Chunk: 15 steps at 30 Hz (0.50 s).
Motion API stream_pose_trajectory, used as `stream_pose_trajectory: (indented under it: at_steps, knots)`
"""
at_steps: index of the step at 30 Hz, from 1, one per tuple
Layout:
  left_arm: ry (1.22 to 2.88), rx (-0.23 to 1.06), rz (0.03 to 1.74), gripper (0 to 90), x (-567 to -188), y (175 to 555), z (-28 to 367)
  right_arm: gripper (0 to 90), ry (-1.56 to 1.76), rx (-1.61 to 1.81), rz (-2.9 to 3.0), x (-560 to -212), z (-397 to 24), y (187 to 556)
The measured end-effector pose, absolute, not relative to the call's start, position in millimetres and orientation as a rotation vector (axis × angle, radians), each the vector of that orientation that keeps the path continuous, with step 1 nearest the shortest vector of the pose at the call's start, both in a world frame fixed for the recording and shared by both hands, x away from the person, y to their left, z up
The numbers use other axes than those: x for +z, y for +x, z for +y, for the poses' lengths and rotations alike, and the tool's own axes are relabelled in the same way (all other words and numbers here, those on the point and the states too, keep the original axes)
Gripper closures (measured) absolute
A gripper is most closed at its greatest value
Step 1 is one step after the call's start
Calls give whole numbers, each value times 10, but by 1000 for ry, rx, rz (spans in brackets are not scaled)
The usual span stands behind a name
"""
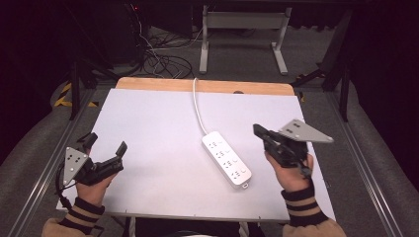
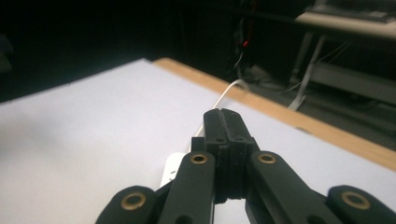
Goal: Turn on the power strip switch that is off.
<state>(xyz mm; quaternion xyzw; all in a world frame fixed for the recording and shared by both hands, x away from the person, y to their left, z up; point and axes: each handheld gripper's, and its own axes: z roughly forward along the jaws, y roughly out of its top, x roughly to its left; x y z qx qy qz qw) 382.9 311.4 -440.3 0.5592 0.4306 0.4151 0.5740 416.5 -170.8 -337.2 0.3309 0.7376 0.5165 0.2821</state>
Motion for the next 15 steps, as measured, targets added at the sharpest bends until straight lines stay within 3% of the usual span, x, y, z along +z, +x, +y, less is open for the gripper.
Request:
stream_pose_trajectory:
  at_steps: [6,15]
  knots:
    - [1327,975,999,15,-4415,3820,3103,900,885,1299,2142,-3607,-1276,4573]
    - [1332,987,994,16,-4409,3748,3129,900,955,1219,2273,-3978,-1049,4933]
